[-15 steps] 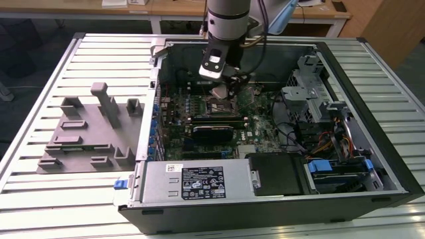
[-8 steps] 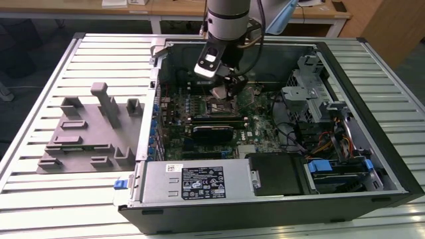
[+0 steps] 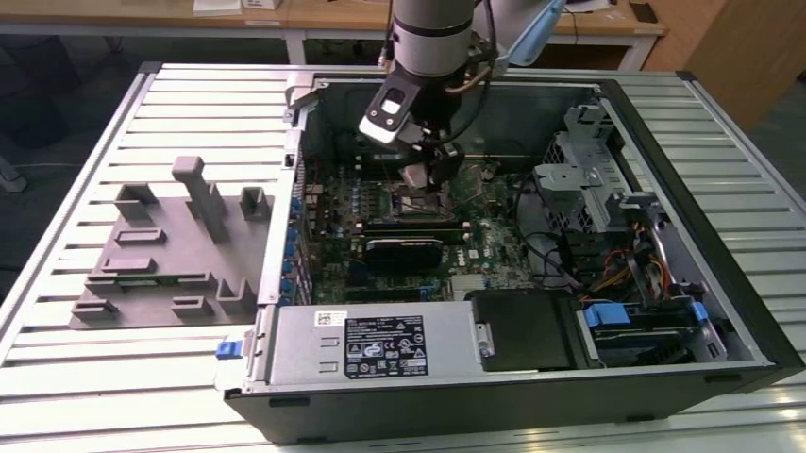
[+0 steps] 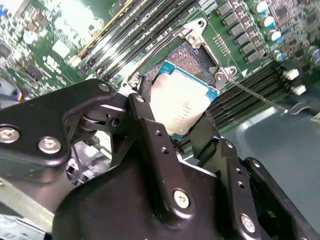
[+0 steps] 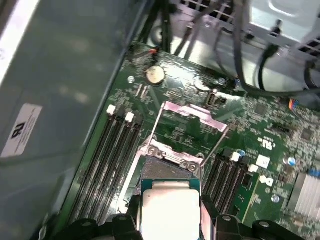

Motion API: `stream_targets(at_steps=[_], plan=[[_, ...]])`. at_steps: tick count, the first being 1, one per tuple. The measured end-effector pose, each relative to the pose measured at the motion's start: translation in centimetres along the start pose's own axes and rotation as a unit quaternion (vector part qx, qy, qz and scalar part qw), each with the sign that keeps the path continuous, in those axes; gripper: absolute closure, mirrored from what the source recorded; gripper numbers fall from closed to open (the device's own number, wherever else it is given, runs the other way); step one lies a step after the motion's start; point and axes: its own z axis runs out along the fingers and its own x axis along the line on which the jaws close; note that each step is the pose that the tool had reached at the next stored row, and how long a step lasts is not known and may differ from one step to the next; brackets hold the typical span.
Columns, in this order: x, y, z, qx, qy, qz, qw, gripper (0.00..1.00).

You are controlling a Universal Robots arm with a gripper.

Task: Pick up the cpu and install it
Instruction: 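Place the cpu into insertion slot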

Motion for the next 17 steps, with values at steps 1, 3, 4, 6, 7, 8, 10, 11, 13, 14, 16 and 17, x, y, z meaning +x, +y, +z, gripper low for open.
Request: stream_targets(at_steps=[1,3,4,6,7,8,10,11,13,14,16,17], plan=[[0.00,0.00,0.02,0.0000,-0.0006,0.009,1.0000,0.45],[0.00,-0.01,0.08,0.0000,-0.0017,0.027,0.9996,0.45],[0.00,-0.01,0.10,0.0000,-0.0023,0.036,0.9994,0.45],[0.00,-0.01,0.14,0.0000,-0.0034,0.054,0.9985,0.45],[0.00,-0.01,0.17,0.0000,-0.0040,0.063,0.9980,0.45],[0.00,-0.01,0.19,0.0000,-0.0045,0.073,0.9974,0.45],[0.00,-0.02,0.23,0.0001,-0.0057,0.090,0.9959,0.45],[0.00,-0.02,0.25,0.0001,-0.0063,0.099,0.9951,0.45],[0.00,-0.02,0.30,0.0001,-0.0074,0.117,0.9931,0.45],[0.00,-0.02,0.32,0.0001,-0.0080,0.126,0.9920,0.45],[0.00,-0.03,0.35,0.0001,-0.0091,0.144,0.9895,0.45],[0.00,-0.03,0.37,0.0002,-0.0097,0.153,0.9882,0.45]])
